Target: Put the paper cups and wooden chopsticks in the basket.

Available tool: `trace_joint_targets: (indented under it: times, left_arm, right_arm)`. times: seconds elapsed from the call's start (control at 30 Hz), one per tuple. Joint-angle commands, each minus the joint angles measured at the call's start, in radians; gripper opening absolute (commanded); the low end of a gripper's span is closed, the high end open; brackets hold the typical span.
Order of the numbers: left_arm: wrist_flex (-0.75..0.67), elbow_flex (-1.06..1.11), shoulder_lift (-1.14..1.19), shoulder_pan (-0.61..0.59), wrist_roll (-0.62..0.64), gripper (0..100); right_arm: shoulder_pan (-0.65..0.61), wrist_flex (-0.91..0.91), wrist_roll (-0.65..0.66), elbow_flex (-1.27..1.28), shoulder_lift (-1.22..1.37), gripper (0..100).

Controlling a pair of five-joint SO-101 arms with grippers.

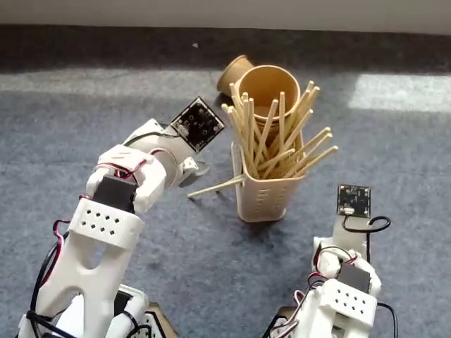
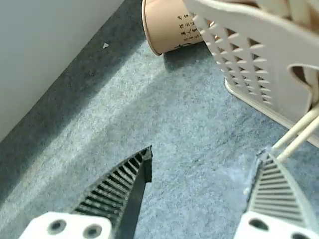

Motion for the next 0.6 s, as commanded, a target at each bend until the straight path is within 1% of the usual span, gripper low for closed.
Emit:
trace_joint_targets:
  times: [0.0, 0.37, 0.43, 0.5, 0.57]
  left_arm:
    - [-0.034, 0.087, -0.022, -0.015, 0.012, 33]
    - [-0.078, 0.240, -0.022, -0.018, 0.008, 34]
    - [-0.169, 0.306, -0.022, -0.015, 0.008, 39]
    - [-0.315, 0.383, -0.022, -0.015, 0.008, 46]
    - [-0.431, 0.452, -0.022, -0.007, 0.009, 49]
  right_arm:
    - [-0.008, -0.013, -0.002, -0.004, -0.010, 20.2]
    - [-0.010, -0.013, -0.002, -0.004, -0.010, 20.2]
    - [-0.010, -0.013, -0.002, -0.004, -0.010, 20.2]
    - [-0.010, -0.013, -0.002, -0.004, -0.010, 20.2]
    - [-0.010, -0.013, -0.002, -0.004, -0.010, 20.2]
